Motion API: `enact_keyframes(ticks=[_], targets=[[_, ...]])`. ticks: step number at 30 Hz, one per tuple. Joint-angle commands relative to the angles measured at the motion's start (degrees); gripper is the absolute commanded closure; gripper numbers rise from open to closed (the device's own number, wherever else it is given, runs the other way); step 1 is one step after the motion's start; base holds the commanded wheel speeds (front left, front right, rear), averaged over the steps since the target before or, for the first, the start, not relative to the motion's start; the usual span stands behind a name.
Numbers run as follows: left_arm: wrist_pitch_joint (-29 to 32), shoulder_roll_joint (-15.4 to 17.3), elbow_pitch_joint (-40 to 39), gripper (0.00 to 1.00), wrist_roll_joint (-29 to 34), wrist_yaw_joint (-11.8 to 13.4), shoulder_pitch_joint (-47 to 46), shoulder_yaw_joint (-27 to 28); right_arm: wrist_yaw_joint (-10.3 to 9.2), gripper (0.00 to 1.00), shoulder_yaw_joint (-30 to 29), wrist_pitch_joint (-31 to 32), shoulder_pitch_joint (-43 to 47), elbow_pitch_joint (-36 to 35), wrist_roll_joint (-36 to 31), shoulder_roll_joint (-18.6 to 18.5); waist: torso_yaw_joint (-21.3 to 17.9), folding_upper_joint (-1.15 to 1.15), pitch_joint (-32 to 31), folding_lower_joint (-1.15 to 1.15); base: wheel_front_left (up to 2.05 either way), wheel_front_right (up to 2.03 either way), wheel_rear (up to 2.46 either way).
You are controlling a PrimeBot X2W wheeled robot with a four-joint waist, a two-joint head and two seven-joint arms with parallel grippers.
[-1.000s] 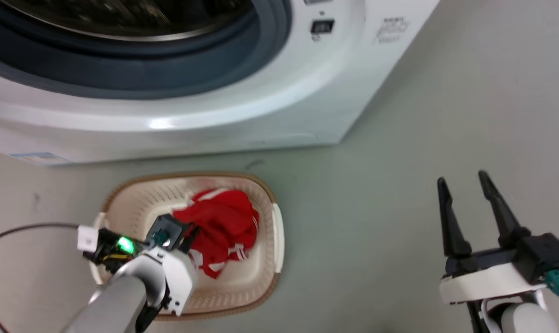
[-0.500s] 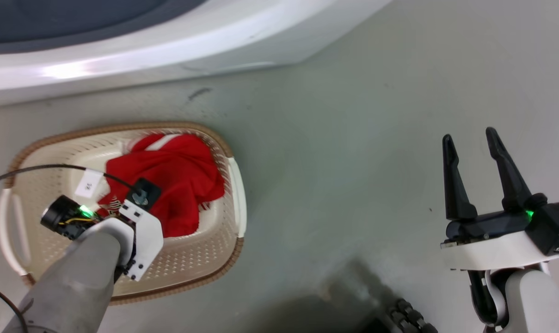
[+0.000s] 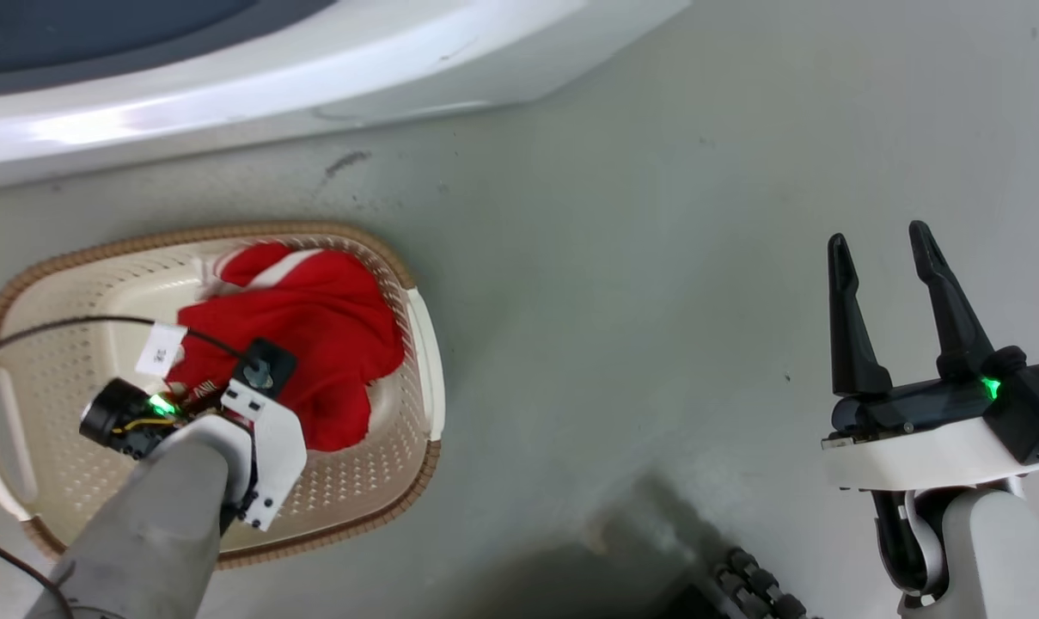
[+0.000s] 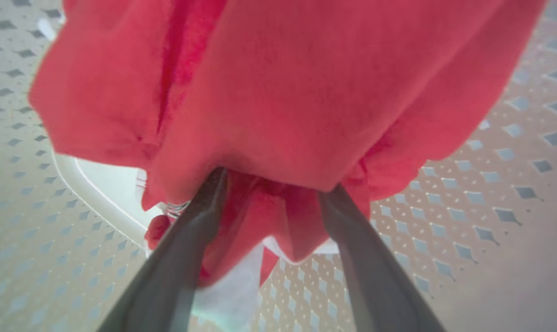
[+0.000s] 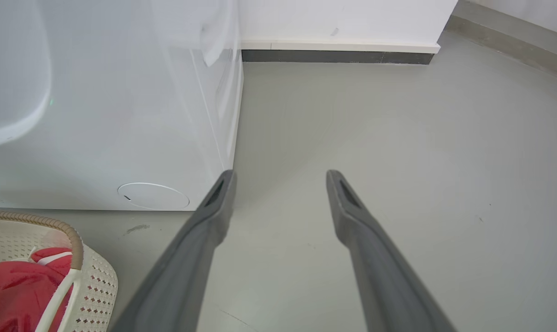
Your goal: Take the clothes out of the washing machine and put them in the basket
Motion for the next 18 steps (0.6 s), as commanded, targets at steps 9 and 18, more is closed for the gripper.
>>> enact_keyframes(ticks=[9,18], targets=[[-10.00,-4.61,0.43,0.00,-3.66,1.97,6.14,2.35,-0.06,0.00,-0.04,-0.13,3.98,2.16,-2.16,0.05,4.61,0.00,-13.62,-0.01,0.00,0.00,0.00],[-13.02,-5.37,-13.66,0.00,-7.50,8.79,15.34,11.30,-0.06,0.00,0.11,-0.13,9.53,3.75,-3.88,0.04,8.69,0.00,-26.15,-0.01,0.00,0.00,0.00]])
